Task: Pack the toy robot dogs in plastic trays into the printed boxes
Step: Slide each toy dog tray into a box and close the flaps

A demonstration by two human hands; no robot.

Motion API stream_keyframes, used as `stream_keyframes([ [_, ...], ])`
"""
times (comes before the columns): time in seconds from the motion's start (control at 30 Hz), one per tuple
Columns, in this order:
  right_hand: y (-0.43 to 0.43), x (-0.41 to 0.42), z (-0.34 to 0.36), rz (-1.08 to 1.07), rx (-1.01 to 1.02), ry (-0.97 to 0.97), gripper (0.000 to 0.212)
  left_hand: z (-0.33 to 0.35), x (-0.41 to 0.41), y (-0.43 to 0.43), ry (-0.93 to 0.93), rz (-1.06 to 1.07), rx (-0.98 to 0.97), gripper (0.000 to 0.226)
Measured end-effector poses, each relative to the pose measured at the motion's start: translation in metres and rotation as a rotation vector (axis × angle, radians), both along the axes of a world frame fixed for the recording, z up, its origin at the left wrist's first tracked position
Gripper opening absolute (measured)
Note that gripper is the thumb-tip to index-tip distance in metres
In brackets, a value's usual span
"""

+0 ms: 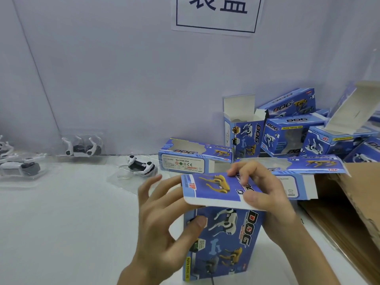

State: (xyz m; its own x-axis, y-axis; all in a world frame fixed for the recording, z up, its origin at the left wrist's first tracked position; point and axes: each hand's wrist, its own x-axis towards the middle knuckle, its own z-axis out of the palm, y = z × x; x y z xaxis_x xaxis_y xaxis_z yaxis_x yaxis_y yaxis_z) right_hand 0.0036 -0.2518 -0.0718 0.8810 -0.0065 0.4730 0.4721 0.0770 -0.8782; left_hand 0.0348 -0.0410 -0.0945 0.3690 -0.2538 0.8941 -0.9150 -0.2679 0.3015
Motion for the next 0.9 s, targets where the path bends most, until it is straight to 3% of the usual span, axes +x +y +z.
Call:
stream_keyframes([
  [0.1,-0.003,-0.004,0.002,-0.026,-0.096,-0.023,0.026,-0.005,0.002,0.000,-0.141,0.119,0.044,0.028],
  [0.23,0.003,-0.006,-0.001,-0.108,-0.195,-0.020,0.034,-0.015,0.007,-0.005,-0.061,0.138,0.002,0.019],
  [0.37,0.016,-0.007,-0.004,-0.433,-0.484,-0.239,0.032,-0.020,0.014,-0.008,0.012,0.214,-0.045,0.026],
  [0.47,0.026,-0.006,-0.006,-0.517,-0.602,-0.366,0.035,-0.022,0.017,-0.009,0.024,0.240,-0.045,0.016],
  [0.77,0.031,-0.009,-0.002,-0.538,-0.596,-0.329,0.029,-0.027,0.011,-0.013,-0.065,0.265,-0.066,0.034],
  [0.9,0.031,-0.010,0.000,-0.532,-0.554,-0.315,0.026,-0.025,0.008,-0.013,-0.081,0.278,-0.140,0.028],
])
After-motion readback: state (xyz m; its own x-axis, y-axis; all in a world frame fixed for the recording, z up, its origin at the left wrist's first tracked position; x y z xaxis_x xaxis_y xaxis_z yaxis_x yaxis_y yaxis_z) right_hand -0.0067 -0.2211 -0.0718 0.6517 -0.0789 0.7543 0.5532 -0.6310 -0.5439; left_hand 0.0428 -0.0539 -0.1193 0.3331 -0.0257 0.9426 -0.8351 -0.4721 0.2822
